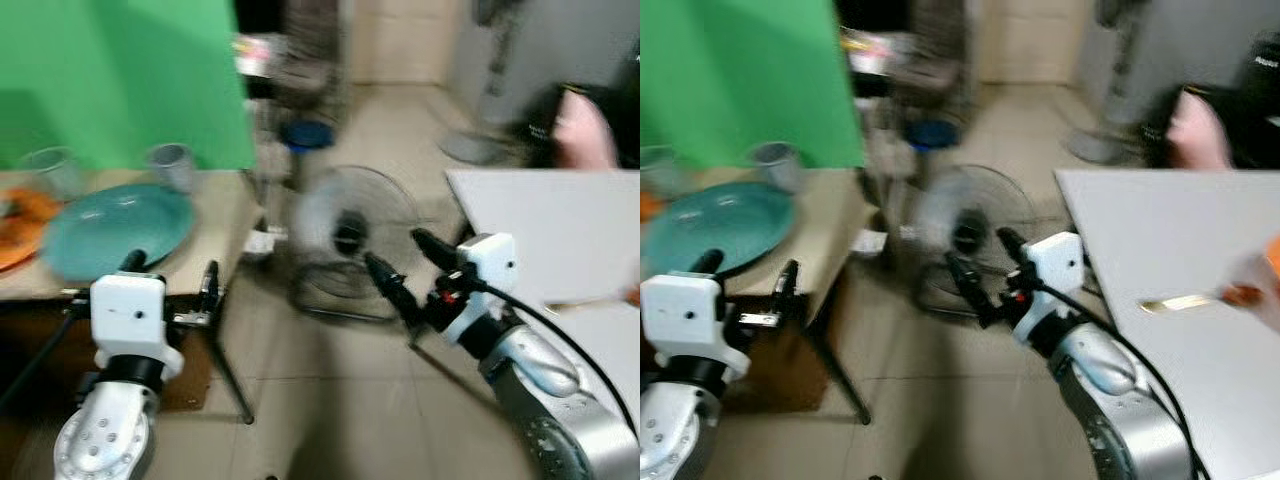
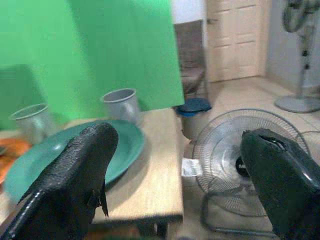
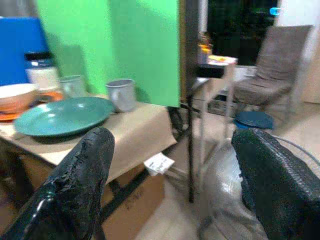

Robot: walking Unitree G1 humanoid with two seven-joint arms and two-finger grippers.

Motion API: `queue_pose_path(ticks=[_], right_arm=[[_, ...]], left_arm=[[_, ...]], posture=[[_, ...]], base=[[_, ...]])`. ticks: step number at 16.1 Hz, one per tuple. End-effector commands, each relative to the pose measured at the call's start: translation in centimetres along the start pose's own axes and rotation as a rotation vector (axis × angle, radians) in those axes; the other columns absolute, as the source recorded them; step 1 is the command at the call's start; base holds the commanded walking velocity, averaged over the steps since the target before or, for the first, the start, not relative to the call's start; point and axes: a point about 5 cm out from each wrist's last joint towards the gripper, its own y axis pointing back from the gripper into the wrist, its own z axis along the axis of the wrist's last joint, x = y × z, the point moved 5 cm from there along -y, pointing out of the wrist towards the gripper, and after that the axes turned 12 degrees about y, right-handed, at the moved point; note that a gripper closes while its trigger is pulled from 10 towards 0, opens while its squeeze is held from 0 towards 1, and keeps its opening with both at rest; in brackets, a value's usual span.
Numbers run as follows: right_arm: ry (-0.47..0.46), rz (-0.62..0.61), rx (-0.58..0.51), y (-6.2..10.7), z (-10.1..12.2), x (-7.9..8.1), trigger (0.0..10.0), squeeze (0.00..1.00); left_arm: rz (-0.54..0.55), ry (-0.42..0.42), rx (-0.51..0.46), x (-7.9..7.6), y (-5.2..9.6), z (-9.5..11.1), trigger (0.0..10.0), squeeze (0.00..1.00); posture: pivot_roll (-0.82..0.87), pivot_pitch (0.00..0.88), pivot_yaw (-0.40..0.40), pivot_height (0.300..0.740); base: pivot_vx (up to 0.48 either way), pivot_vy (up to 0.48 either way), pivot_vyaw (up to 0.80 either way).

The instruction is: Setting the table

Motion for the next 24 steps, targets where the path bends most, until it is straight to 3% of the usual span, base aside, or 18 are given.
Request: queue_pose_path(ticks=[1, 4, 6, 9, 16, 20, 24], right_arm=[[-0.022, -0.011, 0.005, -0.1, -0.3, -0.4, 10.0, 0.0], [0.017, -0.181, 0.029, -0.2, -1.2, -2.9, 10.0, 0.0], [0.046, -0.304, 0.072, 0.4, -2.9, -5.6, 10.0, 0.0], [0.083, -0.331, 0.094, 1.0, -4.2, -6.8, 10.0, 0.0], [0.046, -0.231, 0.026, 0.2, -2.9, -4.3, 10.0, 0.0], [-0.051, -0.144, 0.036, -0.5, -3.0, -2.5, 10.0, 0.0], [-0.068, -0.118, 0.071, -1.2, -3.1, -2.4, 10.0, 0.0]], left_arm=[[0.01, -0.027, -0.011, 0.2, 0.0, 0.4, 10.0, 0.0], [-0.003, -0.045, -0.016, 0.2, 0.0, 0.2, 10.0, 0.0], [-0.014, -0.053, -0.025, 0.9, -0.3, 0.0, 10.0, 0.0], [0.004, -0.066, -0.037, 2.4, -0.1, -0.2, 10.0, 0.0], [-0.033, -0.015, -0.06, 1.8, 0.1, 0.2, 10.0, 0.0], [-0.047, 0.008, -0.071, 1.6, 0.1, 0.6, 10.0, 0.0], [-0.046, 0.011, -0.066, 1.7, 0.4, 0.5, 10.0, 0.0]], posture=[[-0.07, 0.0, 0.045, 0.74], [-0.07, 0.0, 0.05, 0.74], [-0.08, 0.0, 0.063, 0.74], [-0.09, 0.0, 0.066, 0.74], [-0.08, 0.0, 0.049, 0.74], [-0.07, 0.0, 0.038, 0.74], [-0.06, 0.0, 0.024, 0.74]], base=[[0.0, 0.0, 0.8], [0.0, 0.0, 0.8], [0.0, 0.0, 0.8], [0.0, 0.0, 0.8], [0.0, 0.0, 0.8], [0.324, 0.0, 0.0], [0.393, 0.0, 0.0]])
